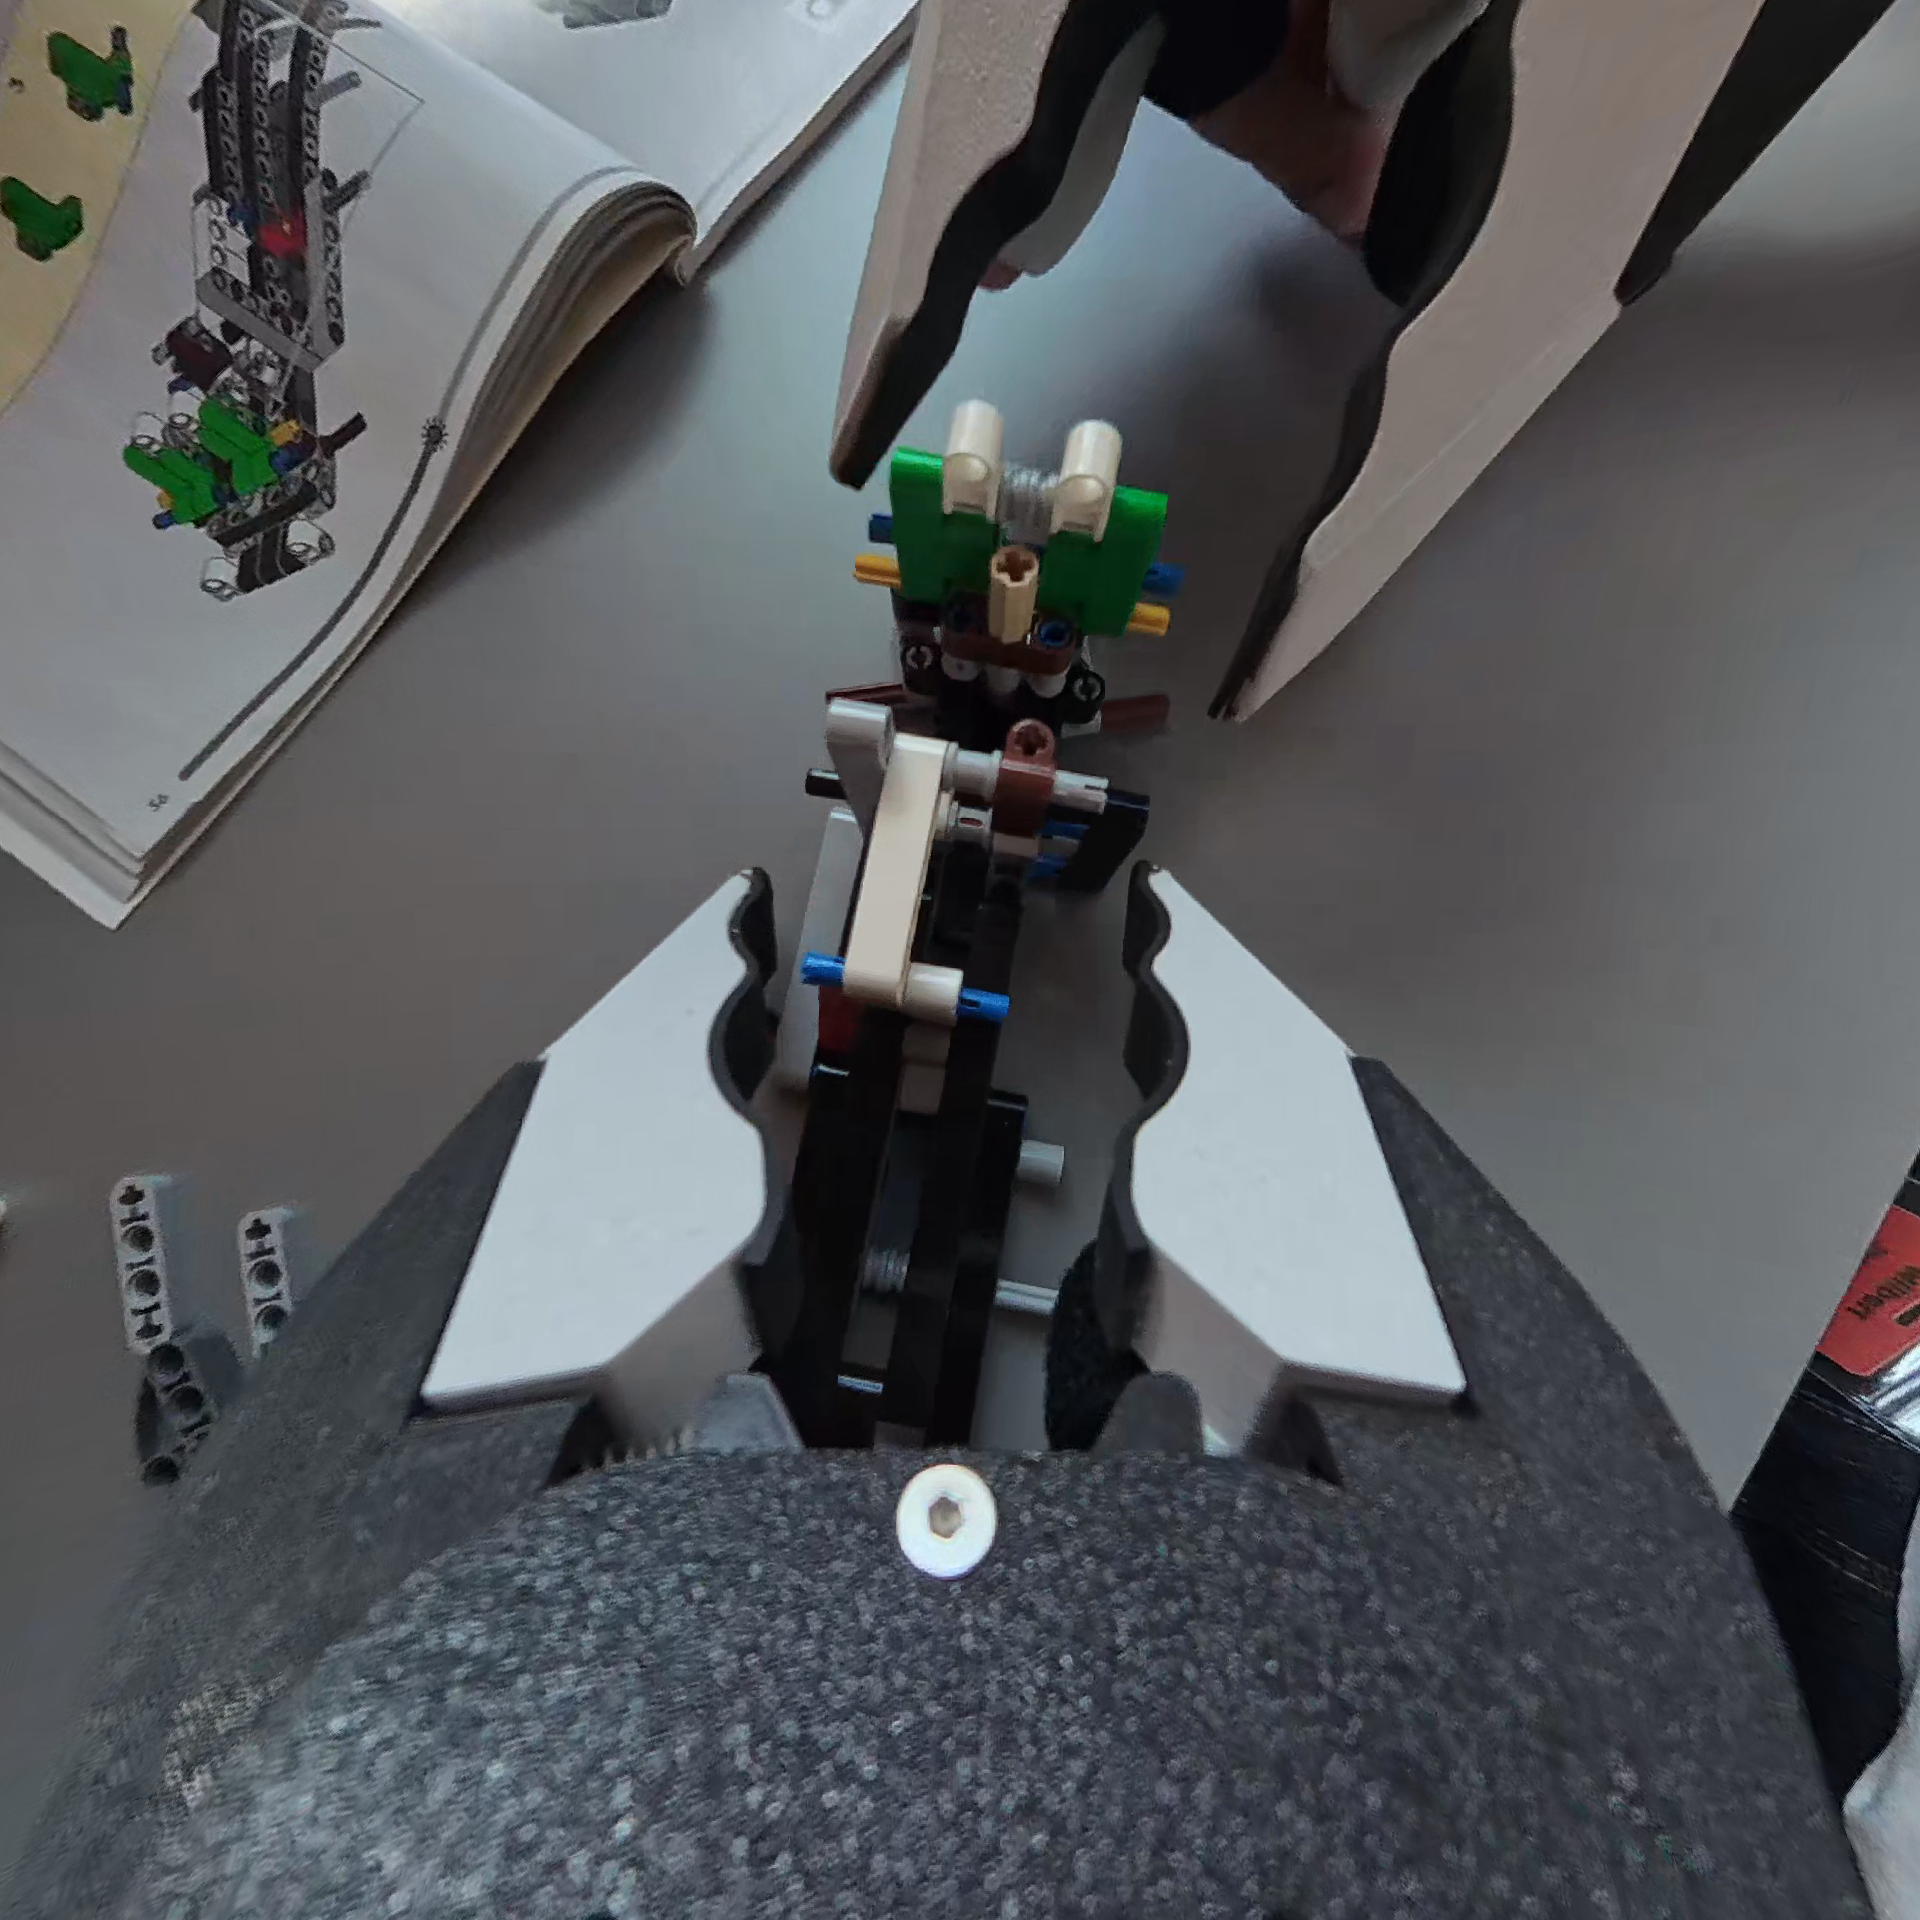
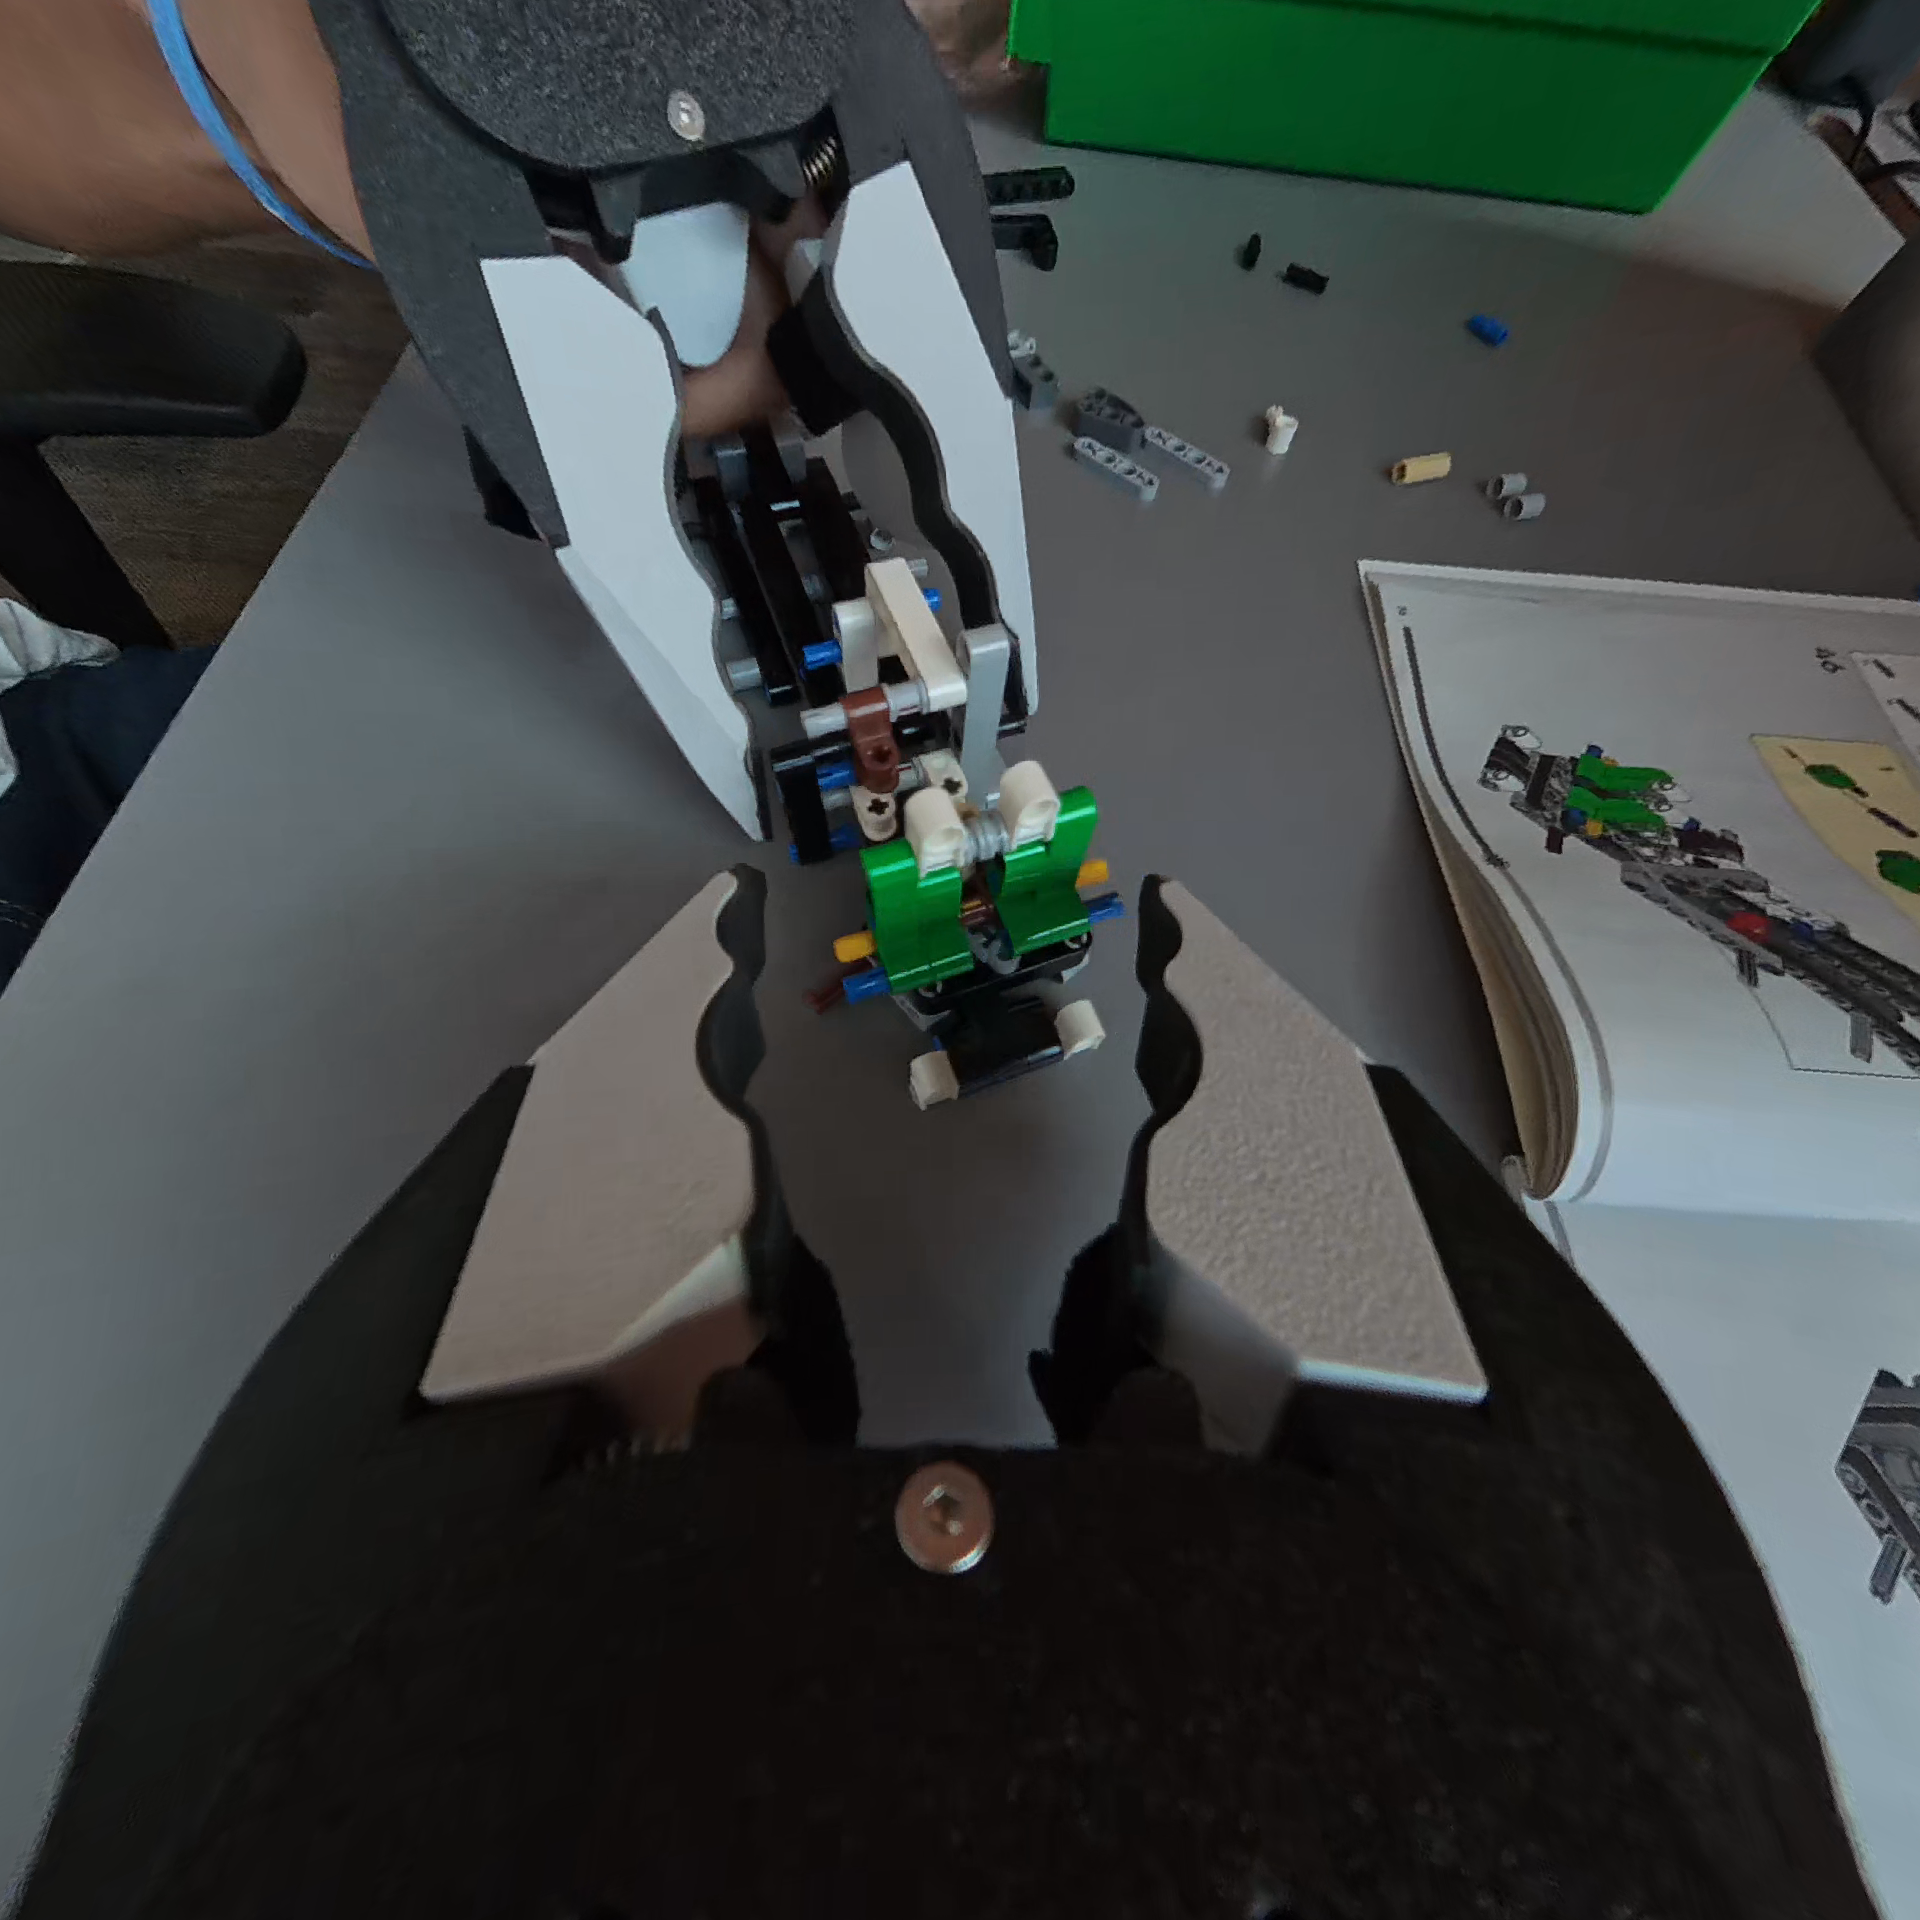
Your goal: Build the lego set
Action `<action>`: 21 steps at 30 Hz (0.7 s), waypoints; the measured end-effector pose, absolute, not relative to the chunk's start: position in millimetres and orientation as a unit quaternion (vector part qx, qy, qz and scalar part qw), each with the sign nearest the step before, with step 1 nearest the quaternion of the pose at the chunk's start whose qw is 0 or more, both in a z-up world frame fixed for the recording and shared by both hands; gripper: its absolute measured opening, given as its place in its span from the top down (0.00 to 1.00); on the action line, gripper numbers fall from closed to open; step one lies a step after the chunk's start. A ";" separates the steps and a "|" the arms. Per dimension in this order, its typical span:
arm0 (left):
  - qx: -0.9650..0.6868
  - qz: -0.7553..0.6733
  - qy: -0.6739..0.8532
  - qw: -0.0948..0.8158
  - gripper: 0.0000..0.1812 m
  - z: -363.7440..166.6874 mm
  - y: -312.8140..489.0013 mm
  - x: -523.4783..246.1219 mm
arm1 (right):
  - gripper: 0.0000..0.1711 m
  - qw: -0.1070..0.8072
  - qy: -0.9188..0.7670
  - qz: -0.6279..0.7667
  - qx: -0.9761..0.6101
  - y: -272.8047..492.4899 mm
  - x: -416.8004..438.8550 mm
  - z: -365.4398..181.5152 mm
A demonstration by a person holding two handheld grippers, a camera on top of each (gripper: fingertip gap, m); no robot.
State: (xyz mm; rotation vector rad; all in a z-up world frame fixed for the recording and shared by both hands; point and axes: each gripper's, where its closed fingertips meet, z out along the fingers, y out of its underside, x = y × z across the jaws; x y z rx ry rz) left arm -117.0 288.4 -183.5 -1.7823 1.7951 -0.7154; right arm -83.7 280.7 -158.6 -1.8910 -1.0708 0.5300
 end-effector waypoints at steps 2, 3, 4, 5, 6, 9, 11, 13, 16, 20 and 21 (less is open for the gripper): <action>-0.654 -0.270 0.663 0.243 0.67 -183.8 287.4 -117.0 | 0.58 0.409 -0.440 0.218 -0.769 280.9 -83.0 -168.2; -0.652 -0.270 0.667 0.238 0.69 -184.3 286.3 -117.4 | 0.57 0.396 -0.445 0.221 -0.772 280.3 -83.4 -173.5; -0.649 -0.266 0.672 0.239 0.69 -184.6 286.6 -117.7 | 0.56 0.380 -0.449 0.226 -0.777 278.9 -84.4 -178.4; -0.644 -0.260 0.679 0.239 0.69 -185.0 286.7 -118.2 | 0.54 0.363 -0.454 0.230 -0.780 277.2 -86.2 -182.9; -0.638 -0.253 0.687 0.239 0.70 -185.5 286.7 -118.7 | 0.52 0.346 -0.461 0.232 -0.783 276.2 -87.5 -187.4; -0.615 -0.251 0.709 0.234 0.67 -182.6 281.9 -117.5 | 0.50 0.336 -0.463 0.242 -0.783 277.5 -93.7 -188.6; -0.602 -0.252 0.719 0.239 0.66 -180.2 281.3 -115.1 | 0.51 0.339 -0.463 0.235 -0.785 279.9 -94.5 -189.1; -0.596 -0.247 0.725 0.241 0.68 -180.7 283.7 -113.8 | 0.51 0.343 -0.459 0.226 -0.787 282.3 -93.7 -189.7; -0.590 -0.250 0.729 0.239 0.73 -181.4 283.9 -113.5 | 0.51 0.343 -0.457 0.228 -0.788 281.9 -93.2 -189.6; -0.584 -0.248 0.732 0.247 0.72 -181.9 281.5 -112.2 | 0.55 0.341 -0.440 0.241 -0.795 284.6 -92.2 -187.9; -0.584 -0.248 0.731 0.249 0.72 -182.1 280.8 -111.8 | 0.55 0.340 -0.432 0.248 -0.798 285.6 -92.0 -187.0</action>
